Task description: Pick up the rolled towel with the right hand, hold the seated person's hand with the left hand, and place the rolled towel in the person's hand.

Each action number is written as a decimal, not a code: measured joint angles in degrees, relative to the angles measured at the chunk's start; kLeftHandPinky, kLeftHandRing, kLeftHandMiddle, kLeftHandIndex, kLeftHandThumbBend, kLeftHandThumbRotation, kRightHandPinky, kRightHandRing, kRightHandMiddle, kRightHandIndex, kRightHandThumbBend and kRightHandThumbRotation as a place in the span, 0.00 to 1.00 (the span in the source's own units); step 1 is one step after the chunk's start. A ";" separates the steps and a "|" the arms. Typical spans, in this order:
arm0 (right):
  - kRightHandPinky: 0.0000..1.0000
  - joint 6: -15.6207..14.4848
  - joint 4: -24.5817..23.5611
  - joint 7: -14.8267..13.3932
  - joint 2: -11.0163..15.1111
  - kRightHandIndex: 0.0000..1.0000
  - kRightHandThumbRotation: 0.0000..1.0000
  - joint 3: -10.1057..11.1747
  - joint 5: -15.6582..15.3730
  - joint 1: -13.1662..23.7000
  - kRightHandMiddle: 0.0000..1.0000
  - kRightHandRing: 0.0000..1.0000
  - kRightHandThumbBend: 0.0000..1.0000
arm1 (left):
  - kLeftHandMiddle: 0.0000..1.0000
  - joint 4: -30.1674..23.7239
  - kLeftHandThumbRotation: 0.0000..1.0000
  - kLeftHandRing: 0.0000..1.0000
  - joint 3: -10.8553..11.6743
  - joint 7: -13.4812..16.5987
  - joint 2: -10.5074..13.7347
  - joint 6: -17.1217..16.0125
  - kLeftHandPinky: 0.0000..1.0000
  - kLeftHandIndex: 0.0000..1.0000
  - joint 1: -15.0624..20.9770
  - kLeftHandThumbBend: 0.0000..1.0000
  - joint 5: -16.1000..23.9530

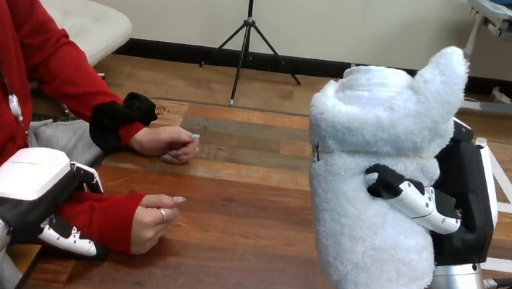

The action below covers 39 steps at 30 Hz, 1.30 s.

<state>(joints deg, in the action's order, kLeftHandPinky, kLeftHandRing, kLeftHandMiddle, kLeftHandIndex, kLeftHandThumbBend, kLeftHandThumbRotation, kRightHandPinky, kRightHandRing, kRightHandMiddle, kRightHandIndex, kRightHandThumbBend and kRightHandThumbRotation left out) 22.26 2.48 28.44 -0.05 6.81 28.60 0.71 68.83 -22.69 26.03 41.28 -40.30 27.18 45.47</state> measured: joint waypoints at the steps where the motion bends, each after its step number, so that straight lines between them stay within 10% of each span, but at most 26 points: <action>1: 0.01 0.00 0.00 0.00 0.00 0.17 0.00 0.00 0.01 0.00 0.13 0.06 0.50 | 0.47 0.00 0.28 0.43 -0.12 0.09 -0.01 0.06 0.43 0.49 0.03 0.92 0.01; 39: 0.02 -2.01 5.16 1.08 0.05 0.21 0.00 0.73 1.65 0.48 0.17 0.08 0.55 | 0.37 -0.82 0.09 0.32 -1.34 2.20 -1.23 0.16 0.31 0.39 0.78 0.77 -0.14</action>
<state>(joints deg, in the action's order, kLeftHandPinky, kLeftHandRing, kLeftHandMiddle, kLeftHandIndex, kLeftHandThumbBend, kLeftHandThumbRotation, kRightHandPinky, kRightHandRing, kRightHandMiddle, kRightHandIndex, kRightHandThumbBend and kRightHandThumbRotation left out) 20.26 7.64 29.52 -0.01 7.54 30.25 1.19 68.01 -24.03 28.23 40.05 -40.14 27.96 45.32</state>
